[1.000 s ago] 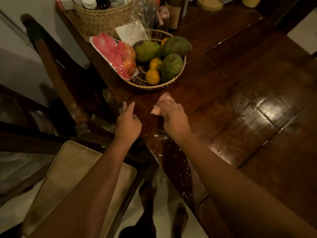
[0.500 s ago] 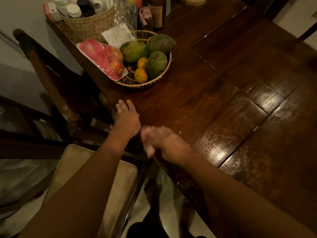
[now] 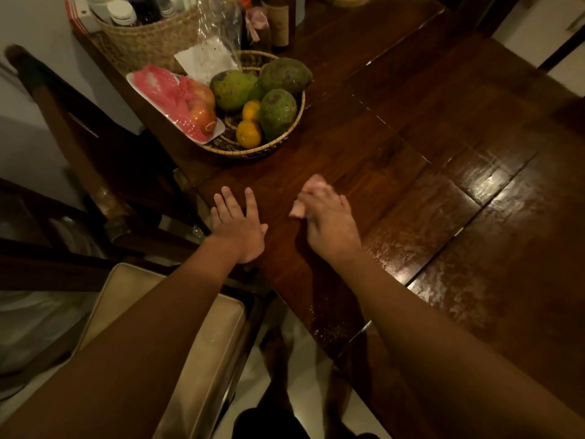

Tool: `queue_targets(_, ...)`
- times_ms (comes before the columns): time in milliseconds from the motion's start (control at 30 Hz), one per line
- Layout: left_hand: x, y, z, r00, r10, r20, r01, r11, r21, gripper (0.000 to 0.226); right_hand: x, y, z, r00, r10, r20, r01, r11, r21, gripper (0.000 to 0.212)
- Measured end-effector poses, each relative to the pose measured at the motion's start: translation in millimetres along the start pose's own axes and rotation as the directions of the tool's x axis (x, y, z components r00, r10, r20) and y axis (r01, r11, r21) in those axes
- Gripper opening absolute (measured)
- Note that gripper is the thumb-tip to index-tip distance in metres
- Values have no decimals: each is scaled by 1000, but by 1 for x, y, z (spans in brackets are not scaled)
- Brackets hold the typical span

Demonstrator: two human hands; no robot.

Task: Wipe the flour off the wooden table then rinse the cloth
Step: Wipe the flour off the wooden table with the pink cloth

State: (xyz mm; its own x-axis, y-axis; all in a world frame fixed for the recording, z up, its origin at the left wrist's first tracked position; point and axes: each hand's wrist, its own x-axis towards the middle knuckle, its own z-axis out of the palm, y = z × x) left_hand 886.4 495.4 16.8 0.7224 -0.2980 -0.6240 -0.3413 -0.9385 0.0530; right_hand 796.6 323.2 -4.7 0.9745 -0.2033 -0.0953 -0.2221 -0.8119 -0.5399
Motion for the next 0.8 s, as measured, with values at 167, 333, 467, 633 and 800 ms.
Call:
queue_targets(167,5,7,-6,997,-58,46,59,998,-23,82,-64,16,-4,809,-484,335,499,865,46,40)
queue_targets(333,4,10,-4,998,-45,49,48,998,-50,82,-78,67,-35,989,-76,127,93,986,-135,38)
queue_targets(467,5,12,-7,997,-44,70,48,997,-55,84,-59,25,-11,952,262,-157,-272,961,-48,44)
queue_targets(633,3,13,-10,996,-44,76,48,998,-50,85,-115,12,4,880,-358,312,357,932,61,61)
queue_targets(800,-2,12,-8,998,-17,60,19,999,-30,83,-191,94,-36,882,-319,347,317,946,64,56)
